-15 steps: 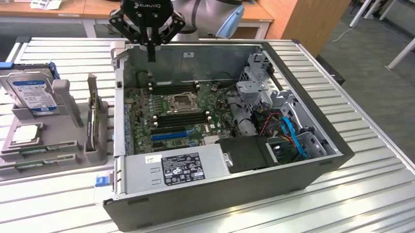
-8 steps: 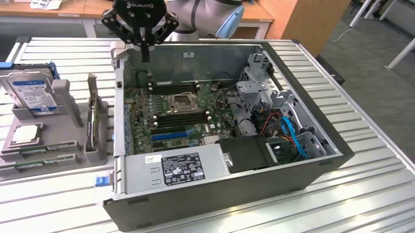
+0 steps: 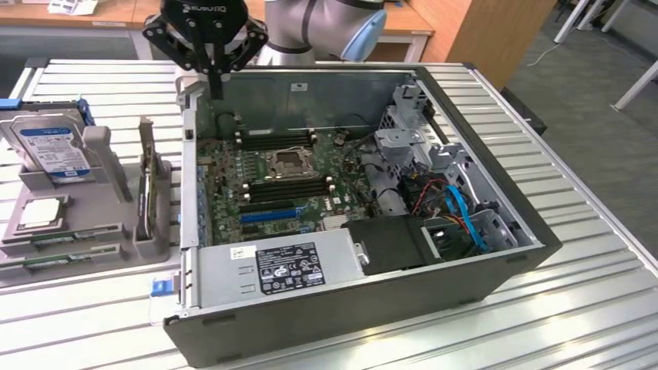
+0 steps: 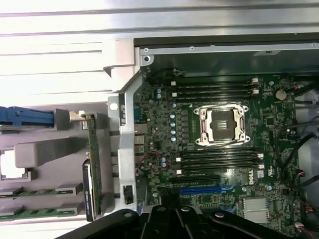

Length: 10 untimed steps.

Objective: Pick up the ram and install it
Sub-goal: 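Reach for the ram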

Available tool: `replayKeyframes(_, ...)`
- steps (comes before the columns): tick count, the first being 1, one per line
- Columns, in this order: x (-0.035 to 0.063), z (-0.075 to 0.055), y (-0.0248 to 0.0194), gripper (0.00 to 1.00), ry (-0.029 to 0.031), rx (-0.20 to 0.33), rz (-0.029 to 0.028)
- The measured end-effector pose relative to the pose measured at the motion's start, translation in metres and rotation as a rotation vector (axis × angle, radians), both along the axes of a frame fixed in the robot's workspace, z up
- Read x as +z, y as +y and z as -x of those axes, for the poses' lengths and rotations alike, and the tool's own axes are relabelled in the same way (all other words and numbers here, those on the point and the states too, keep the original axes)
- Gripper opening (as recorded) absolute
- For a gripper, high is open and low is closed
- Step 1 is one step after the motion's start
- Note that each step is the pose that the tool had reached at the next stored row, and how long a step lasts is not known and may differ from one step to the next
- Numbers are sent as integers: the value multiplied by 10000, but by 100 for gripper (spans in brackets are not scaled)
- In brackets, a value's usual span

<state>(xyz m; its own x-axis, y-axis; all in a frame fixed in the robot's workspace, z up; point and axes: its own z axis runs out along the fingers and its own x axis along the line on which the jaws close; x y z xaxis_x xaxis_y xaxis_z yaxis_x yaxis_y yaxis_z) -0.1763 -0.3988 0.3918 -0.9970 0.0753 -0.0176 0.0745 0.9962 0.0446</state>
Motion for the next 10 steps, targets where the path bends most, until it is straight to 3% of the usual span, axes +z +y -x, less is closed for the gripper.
replayKeyframes(10, -11, 192, 0, 10, 46, 0, 0)
